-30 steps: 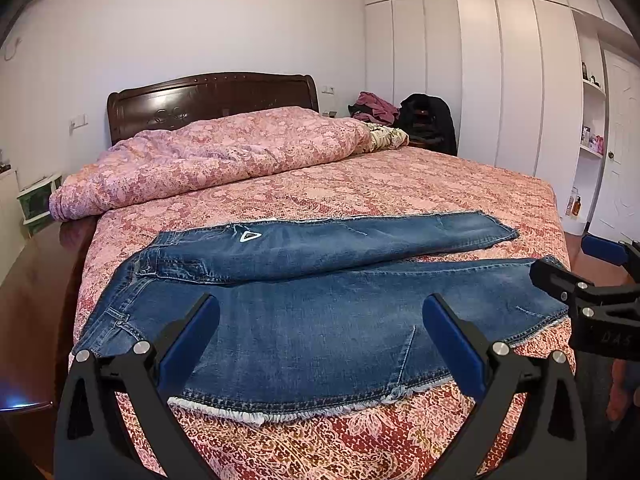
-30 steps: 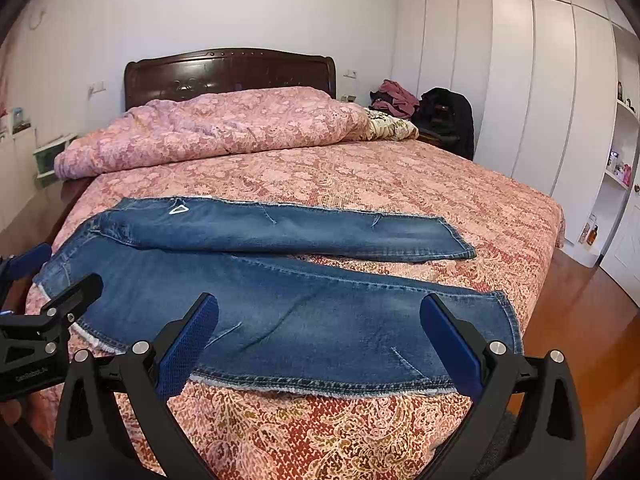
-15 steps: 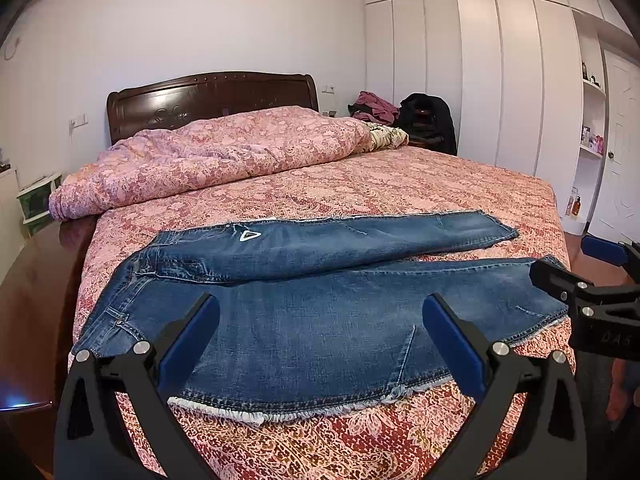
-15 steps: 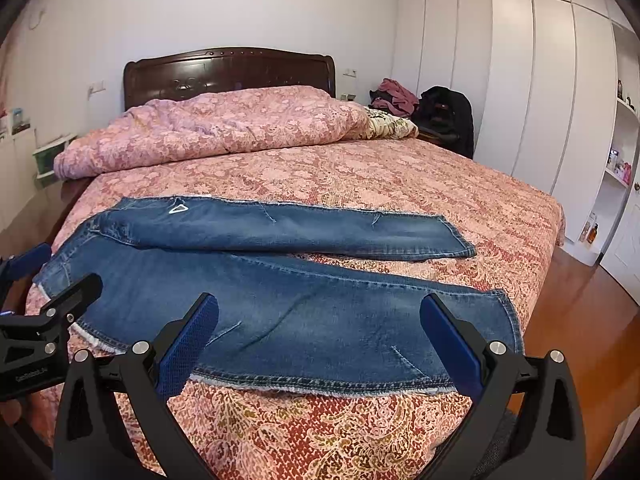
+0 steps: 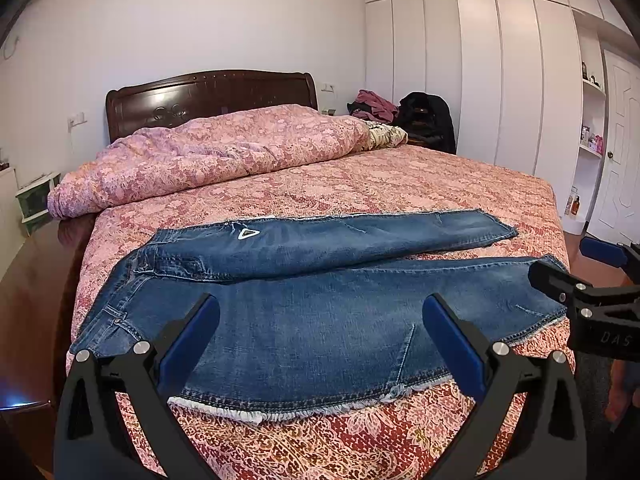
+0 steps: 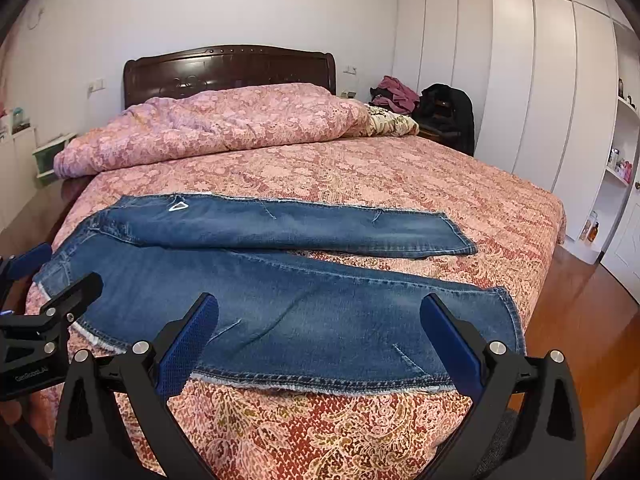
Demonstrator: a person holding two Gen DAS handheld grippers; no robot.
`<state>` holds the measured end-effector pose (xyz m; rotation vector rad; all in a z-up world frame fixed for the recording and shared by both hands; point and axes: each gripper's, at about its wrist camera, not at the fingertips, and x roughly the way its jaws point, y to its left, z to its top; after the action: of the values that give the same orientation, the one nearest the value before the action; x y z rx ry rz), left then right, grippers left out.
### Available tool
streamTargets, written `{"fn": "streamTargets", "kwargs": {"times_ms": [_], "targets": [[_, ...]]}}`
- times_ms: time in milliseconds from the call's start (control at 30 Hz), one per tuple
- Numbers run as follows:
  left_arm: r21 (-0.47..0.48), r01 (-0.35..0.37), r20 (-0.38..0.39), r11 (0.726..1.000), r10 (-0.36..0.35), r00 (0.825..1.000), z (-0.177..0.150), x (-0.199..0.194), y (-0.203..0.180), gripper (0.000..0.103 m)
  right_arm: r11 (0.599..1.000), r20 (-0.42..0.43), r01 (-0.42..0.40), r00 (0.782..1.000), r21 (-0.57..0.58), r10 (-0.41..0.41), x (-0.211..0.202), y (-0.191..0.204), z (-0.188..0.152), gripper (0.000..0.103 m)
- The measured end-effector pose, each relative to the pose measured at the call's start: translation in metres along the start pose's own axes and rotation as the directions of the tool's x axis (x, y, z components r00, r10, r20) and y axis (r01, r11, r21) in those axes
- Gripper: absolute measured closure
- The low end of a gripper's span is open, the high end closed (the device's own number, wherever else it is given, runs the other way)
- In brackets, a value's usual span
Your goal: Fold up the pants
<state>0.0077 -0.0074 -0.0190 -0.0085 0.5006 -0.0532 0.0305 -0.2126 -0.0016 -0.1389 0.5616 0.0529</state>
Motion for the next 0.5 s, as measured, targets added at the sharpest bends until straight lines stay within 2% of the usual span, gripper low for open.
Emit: {"fn": "streamTargets", "kwargs": {"times_ms": [233, 400, 500], "targets": [[0.033, -0.017, -0.003, 0.999, 0.017, 1.0, -0.0016, 0.003, -0.0002, 0.002, 1.0, -0.007, -0.002, 1.0, 0.0, 0.002, 0.001, -0.0002, -0.0005, 0.003], [0.021, -0.016, -0.014, 1.0, 0.016, 1.0, -0.0018, 0.0034, 0.0014, 0.002, 1.0, -0.019, -0.005, 1.0, 0.005, 0.005, 0.0035, -0.0004, -0.001, 0.003], [-0.018, -0.012, -0.031, 1.0, 0.012, 0.999, 0.0001, 0.0044, 0.0091, 0.002, 1.0, -0.034, -0.011, 0.999, 0.007, 0.011, 0.008, 0.001, -0.0011, 0.003]]}}
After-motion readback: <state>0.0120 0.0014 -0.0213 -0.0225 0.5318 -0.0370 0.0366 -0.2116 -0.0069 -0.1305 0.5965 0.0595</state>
